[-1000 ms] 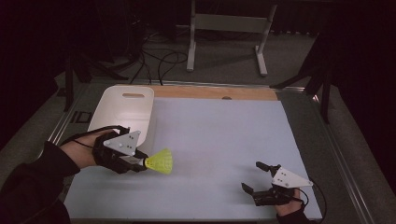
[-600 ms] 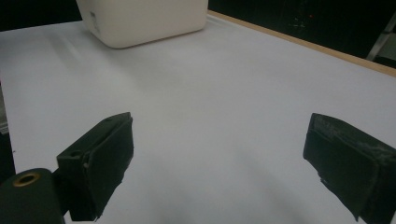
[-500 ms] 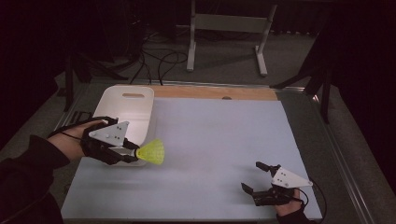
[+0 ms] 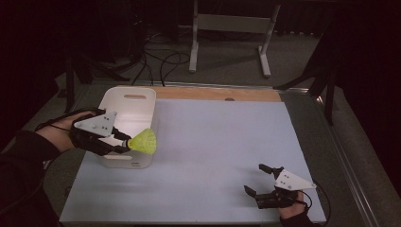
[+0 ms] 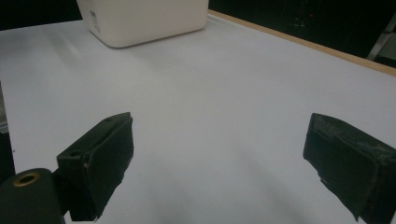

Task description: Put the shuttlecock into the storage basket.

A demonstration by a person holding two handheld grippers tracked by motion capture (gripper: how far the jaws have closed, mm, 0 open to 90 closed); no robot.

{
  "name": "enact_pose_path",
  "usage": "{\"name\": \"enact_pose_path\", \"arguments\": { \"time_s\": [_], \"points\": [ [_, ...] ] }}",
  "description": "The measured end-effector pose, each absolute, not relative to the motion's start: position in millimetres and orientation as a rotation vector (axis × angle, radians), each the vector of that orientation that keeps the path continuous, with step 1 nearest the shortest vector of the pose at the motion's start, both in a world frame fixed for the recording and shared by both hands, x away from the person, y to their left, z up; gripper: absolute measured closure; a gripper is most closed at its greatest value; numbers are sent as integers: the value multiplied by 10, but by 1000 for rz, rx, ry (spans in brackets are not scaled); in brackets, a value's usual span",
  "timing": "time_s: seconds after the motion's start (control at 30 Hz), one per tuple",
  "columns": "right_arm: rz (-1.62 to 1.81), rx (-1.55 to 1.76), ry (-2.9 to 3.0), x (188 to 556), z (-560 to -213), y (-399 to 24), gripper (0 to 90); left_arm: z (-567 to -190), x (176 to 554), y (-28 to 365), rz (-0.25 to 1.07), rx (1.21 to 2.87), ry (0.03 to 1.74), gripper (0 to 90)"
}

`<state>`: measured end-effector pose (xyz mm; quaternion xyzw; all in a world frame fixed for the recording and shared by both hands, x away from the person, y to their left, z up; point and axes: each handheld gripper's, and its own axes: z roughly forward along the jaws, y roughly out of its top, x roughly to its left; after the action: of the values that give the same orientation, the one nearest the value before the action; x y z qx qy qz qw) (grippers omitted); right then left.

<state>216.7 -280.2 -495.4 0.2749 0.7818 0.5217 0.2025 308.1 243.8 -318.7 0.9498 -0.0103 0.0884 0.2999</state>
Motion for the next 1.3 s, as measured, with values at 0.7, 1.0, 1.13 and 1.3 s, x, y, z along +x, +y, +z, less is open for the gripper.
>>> {"name": "enact_pose_path", "arguments": {
  "time_s": [0.7, 1.0, 1.13, 1.3],
  "points": [
    [1455, 761, 2189, 2166, -4957, -2795, 83, -3393, 3242, 2828, 294, 2499, 99, 652],
    [1456, 761, 2189, 2165, -4956, -2798, 83, -3552, 3303, 2912, 291, 2523, 160, 652],
    [1456, 763, 2188, 2163, -4955, -2801, 83, -3597, 3337, 2934, 313, 2533, 190, 651],
    [1456, 764, 2189, 2160, -4953, -2804, 83, -3670, 3369, 2935, 313, 2585, 219, 651]
  ]
}}
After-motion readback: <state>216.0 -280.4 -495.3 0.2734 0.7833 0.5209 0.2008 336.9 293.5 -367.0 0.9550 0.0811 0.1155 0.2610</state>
